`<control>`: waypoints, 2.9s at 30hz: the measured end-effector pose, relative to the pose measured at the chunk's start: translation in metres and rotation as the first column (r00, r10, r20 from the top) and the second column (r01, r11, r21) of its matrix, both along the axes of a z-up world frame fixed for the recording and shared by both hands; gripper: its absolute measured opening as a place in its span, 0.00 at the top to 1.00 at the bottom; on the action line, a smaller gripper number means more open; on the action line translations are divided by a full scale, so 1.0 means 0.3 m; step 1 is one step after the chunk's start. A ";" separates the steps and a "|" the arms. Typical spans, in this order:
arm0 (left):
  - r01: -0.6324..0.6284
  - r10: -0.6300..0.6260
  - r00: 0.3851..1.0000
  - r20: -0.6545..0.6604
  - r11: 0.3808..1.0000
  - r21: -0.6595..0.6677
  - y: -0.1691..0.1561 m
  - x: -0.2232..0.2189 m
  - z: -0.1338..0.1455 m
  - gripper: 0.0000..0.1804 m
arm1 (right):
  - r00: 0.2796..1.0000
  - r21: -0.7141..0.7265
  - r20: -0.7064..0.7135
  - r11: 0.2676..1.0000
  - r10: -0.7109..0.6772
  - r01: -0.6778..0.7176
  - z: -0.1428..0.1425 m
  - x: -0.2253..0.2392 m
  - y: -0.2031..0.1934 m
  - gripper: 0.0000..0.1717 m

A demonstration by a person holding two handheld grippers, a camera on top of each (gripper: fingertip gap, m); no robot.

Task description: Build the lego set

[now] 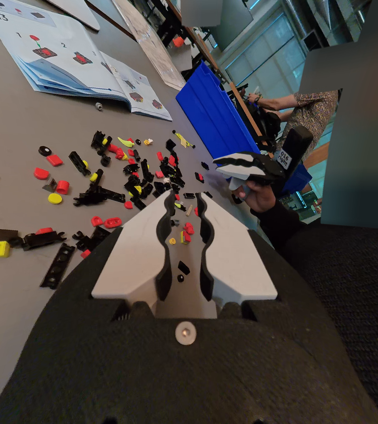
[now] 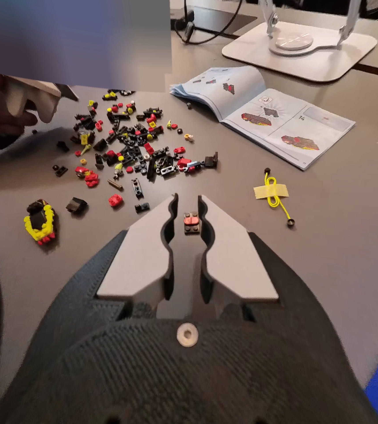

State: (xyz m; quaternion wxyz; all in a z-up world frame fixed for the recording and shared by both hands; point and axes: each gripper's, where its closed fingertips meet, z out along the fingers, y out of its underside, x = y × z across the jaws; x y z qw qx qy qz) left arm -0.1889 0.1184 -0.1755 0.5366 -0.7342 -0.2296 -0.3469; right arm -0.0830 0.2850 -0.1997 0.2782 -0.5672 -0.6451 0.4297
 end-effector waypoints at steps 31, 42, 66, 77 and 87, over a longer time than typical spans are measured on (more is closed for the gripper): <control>-0.174 0.174 0.985 0.009 0.984 0.048 -0.034 -0.121 0.027 0.94 | 0.998 -0.023 0.038 0.998 -0.058 0.059 -0.034 -0.056 0.076 0.93; -0.164 0.164 0.986 0.024 0.986 0.026 -0.030 -0.117 0.012 0.94 | 0.968 0.131 0.041 0.961 -0.249 0.241 0.022 0.017 0.212 0.90; -0.153 0.153 0.988 0.007 0.988 -0.009 -0.024 -0.108 -0.009 0.94 | 0.973 -0.008 0.224 0.998 -0.061 0.064 -0.110 -0.024 0.038 0.89; -0.134 0.134 0.990 0.037 0.991 0.016 -0.025 -0.094 0.013 0.94 | 0.961 -0.035 0.235 0.989 0.148 -0.144 -0.113 0.041 -0.034 0.54; -0.104 0.102 0.992 0.071 0.994 0.034 -0.018 -0.072 0.022 0.93 | 0.965 -0.017 0.184 0.982 0.188 -0.188 -0.111 -0.042 -0.116 0.79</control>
